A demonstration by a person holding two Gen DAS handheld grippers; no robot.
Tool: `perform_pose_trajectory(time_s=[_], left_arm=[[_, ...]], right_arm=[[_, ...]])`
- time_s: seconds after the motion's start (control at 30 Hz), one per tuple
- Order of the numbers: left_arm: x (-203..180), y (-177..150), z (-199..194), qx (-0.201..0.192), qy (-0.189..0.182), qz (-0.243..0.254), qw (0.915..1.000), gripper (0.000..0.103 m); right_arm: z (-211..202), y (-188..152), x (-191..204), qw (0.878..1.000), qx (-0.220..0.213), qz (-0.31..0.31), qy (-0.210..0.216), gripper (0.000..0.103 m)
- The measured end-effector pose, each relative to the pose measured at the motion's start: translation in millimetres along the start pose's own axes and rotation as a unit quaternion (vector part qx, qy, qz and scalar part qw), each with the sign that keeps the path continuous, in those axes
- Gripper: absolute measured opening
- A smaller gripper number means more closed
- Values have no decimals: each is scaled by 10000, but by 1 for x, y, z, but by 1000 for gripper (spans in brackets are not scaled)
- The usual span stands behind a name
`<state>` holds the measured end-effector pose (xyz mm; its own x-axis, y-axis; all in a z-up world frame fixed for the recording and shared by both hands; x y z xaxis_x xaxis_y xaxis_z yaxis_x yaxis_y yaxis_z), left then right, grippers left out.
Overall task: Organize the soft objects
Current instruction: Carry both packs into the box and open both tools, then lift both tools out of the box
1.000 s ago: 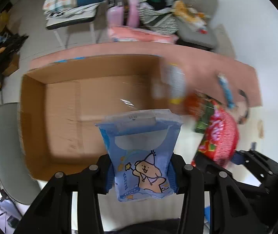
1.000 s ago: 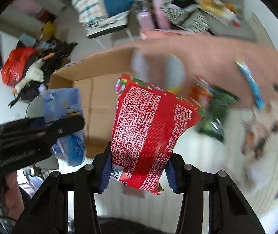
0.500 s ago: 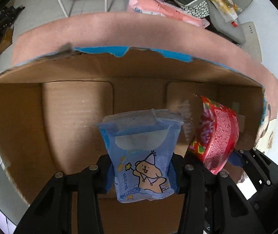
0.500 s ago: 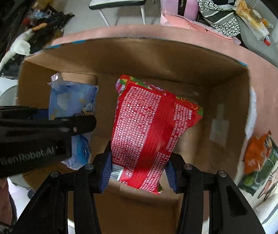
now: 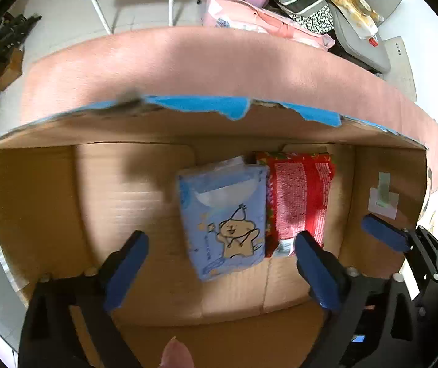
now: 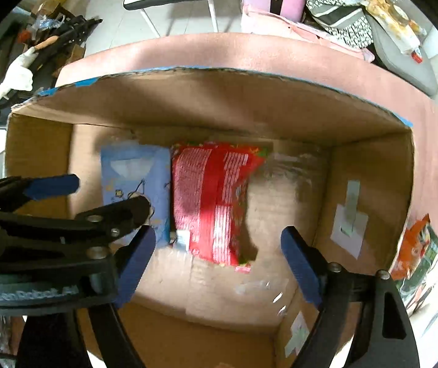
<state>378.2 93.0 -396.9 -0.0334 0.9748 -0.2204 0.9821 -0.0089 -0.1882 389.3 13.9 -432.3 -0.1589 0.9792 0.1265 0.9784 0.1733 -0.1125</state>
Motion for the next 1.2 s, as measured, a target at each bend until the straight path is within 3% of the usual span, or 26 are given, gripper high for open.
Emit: perform_pose_trajectory(time_s=[0.13, 0.43, 0.77, 1.03, 1.2], left_arm=[[9, -17, -22, -276, 267, 10, 9993, 101], [12, -71, -68, -1181, 612, 17, 9911, 101], [-2, -129, -107, -1751, 680, 63, 9822, 102], [-15, -174, -141, -2015, 569, 27, 9778, 102], [-50, -186, -154, -2180, 580, 247, 9739, 102]], right_arm=[[-17, -13, 1, 9998, -176, 131, -25, 103], [-74, -69, 3, 9941, -935, 499, -219, 103], [-132, -139, 16, 9861, -1551, 451, -380, 103], [-167, -188, 29, 9820, -1807, 529, 112, 103], [-183, -212, -4, 9787, -1838, 802, 447, 103]])
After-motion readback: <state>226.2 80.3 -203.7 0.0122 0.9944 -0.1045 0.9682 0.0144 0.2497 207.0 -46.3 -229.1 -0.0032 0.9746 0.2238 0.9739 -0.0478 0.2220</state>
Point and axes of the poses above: each gripper's, at about its wrist camera, not at the fingertips, and z roughly the way its jaws point, x to its left, y to its top, the point moved 6 cm from there along z, roughly the way its jaws point, and after that the axes turned 2 degrees about -y, right-handed, at the moved point
